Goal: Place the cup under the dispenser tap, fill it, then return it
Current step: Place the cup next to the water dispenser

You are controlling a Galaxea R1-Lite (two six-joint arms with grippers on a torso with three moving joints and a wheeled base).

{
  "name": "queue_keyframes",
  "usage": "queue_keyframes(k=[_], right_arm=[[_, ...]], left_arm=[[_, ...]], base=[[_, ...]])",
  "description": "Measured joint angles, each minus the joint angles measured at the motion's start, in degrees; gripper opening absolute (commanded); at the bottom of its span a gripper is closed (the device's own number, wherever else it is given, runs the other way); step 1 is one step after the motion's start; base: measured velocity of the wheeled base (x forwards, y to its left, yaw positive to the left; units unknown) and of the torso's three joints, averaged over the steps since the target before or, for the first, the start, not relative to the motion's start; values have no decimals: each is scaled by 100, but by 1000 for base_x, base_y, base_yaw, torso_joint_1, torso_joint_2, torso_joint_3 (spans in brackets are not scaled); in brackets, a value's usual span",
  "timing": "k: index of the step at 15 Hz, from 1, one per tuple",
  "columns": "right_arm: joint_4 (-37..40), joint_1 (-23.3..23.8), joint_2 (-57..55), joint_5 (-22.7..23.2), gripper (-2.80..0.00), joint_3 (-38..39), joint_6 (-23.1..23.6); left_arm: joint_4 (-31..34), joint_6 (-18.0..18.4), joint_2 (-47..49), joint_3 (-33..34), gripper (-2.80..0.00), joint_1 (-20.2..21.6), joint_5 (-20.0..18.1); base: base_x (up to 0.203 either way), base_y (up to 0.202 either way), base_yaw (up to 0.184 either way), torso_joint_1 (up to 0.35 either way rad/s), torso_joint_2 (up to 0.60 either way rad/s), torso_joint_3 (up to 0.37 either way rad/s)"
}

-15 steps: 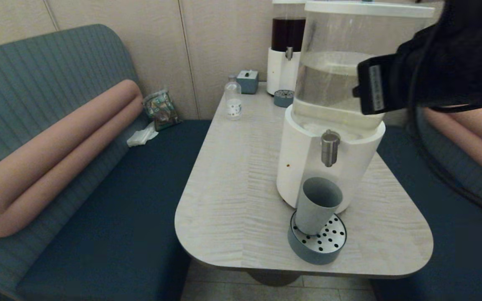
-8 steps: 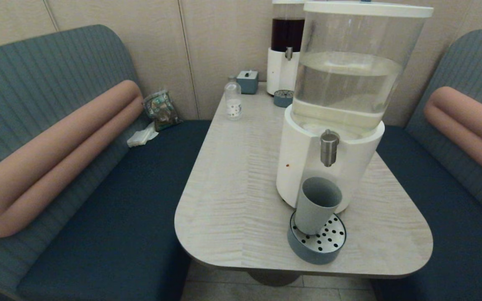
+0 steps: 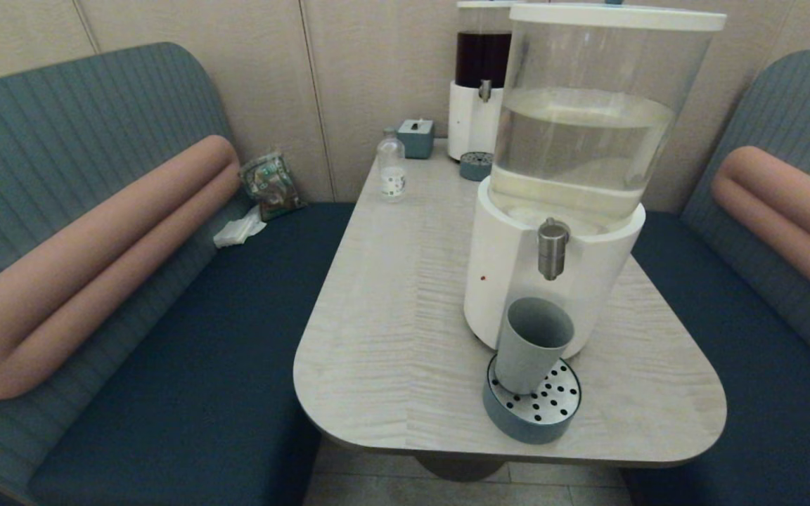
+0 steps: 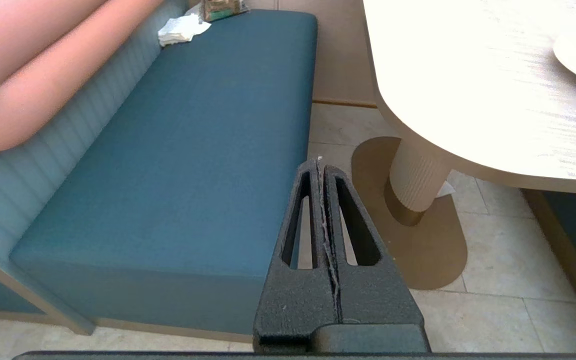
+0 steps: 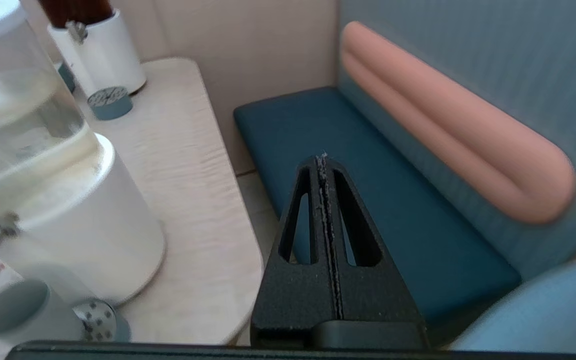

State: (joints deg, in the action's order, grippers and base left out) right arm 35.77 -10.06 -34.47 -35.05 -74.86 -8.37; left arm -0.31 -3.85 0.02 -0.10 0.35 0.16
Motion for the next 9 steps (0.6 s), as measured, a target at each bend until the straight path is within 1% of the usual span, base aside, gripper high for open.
queue_keyframes(k=[2, 3, 4, 5, 6, 7, 9], right_arm=[[87, 469, 679, 233, -280, 409, 32], [98, 767, 970, 444, -280, 538, 80], [168, 1049, 1282, 825, -280, 660, 139], [352, 1202, 1492, 1186, -280, 738, 105], [537, 1282, 1632, 1406, -280, 789, 14], [672, 1239, 1790, 1605, -280, 862, -42], [728, 981, 2121, 2058, -280, 1135, 27]], left_arm=[[1, -20, -2, 0, -280, 2, 0], [-2, -16, 0, -1, -280, 5, 0], [1, -16, 0, -1, -280, 5, 0], [1, -11, -2, -1, -280, 0, 0], [1, 6, -2, -1, -280, 0, 0], [1, 35, 0, -1, -280, 0, -2], [-2, 48, -2, -6, -280, -2, -6]], base=[[0, 0, 0, 0, 0, 0], [0, 0, 0, 0, 0, 0], [0, 0, 0, 0, 0, 0], [0, 0, 0, 0, 0, 0], [0, 0, 0, 0, 0, 0], [0, 0, 0, 0, 0, 0], [0, 0, 0, 0, 0, 0]])
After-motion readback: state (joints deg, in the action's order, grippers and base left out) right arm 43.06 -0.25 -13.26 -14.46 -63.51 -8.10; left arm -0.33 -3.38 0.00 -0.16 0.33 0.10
